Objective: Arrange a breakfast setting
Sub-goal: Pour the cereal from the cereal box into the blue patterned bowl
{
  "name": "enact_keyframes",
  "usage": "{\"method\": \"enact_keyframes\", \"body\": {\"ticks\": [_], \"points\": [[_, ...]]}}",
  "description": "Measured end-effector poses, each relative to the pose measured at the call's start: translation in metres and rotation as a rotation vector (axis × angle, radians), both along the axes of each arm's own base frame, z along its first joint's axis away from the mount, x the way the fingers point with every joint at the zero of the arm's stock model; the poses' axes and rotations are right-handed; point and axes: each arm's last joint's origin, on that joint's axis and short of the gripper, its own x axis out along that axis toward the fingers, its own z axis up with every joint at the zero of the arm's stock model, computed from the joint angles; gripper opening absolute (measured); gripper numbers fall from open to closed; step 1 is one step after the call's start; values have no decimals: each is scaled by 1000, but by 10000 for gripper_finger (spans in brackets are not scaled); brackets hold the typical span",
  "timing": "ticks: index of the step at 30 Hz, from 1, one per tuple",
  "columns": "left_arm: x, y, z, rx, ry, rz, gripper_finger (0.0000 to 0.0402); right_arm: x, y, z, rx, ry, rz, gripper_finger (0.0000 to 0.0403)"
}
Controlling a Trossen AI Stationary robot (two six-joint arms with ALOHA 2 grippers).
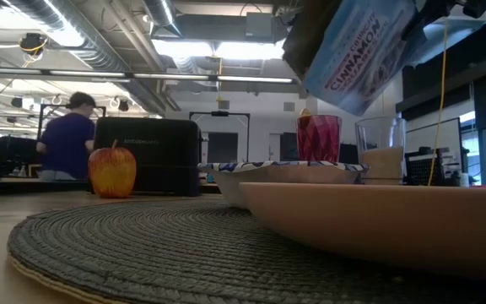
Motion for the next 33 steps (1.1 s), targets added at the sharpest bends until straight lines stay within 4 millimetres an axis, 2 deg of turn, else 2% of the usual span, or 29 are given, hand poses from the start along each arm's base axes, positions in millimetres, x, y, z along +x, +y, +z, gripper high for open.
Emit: {"method": "enact_keyframes", "body": {"ticks": [6,16,23,33], "points": [[0,0,0,0,0,5,174,1,0,0,-16,5,36,127],[0,1,0,-1,1,33,174,15,-9,-3,-101,85,48,127],[0,1,0,-1,1,33,174,22,-10,-2,-76,31,75,127],[0,1,0,0,1,33,174,33,9,-1,-157,44,159,127]]}}
